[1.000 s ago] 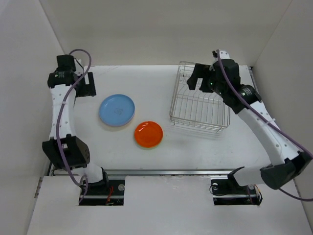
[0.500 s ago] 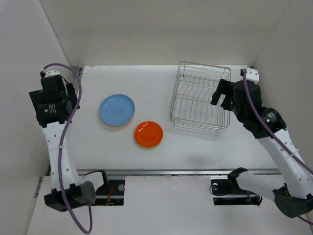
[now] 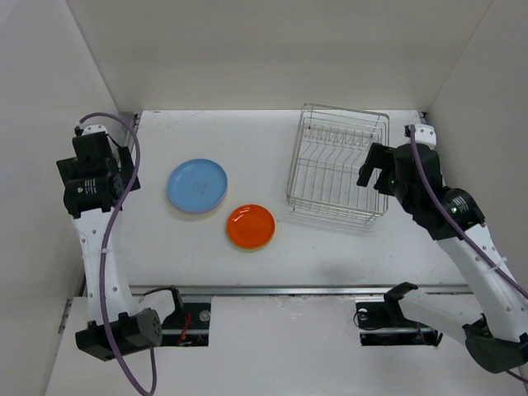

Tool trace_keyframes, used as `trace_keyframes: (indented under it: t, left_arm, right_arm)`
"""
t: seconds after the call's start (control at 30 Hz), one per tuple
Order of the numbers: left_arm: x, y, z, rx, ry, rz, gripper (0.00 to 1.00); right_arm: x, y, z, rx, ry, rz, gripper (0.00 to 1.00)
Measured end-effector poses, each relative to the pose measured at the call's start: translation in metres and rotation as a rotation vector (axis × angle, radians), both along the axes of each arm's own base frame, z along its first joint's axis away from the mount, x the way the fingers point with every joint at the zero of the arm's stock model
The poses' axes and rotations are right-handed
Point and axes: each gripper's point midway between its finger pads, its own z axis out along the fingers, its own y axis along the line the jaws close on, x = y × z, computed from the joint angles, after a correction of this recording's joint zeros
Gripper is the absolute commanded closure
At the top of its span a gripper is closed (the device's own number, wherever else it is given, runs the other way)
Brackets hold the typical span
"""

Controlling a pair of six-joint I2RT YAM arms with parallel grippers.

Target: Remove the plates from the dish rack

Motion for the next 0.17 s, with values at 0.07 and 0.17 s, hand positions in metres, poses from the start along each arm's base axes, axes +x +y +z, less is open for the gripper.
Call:
trace_keyframes:
  t: [0.07, 0.17]
  left_arm:
    - [-0.0030, -0.0015, -0.0003, -0.004, 0.002, -0.003, 0.00]
    - [-0.0047, -0.0027, -0.0012, -0.009, 0.004, -0.004, 0.00]
  right_arm:
    - [-0.0025, 0.0002, 0.0000, 0.005, -0.001, 0.007, 0.00]
    - [-0.0077, 0.0009, -0.0006, 0.017, -0.004, 0.022, 0.00]
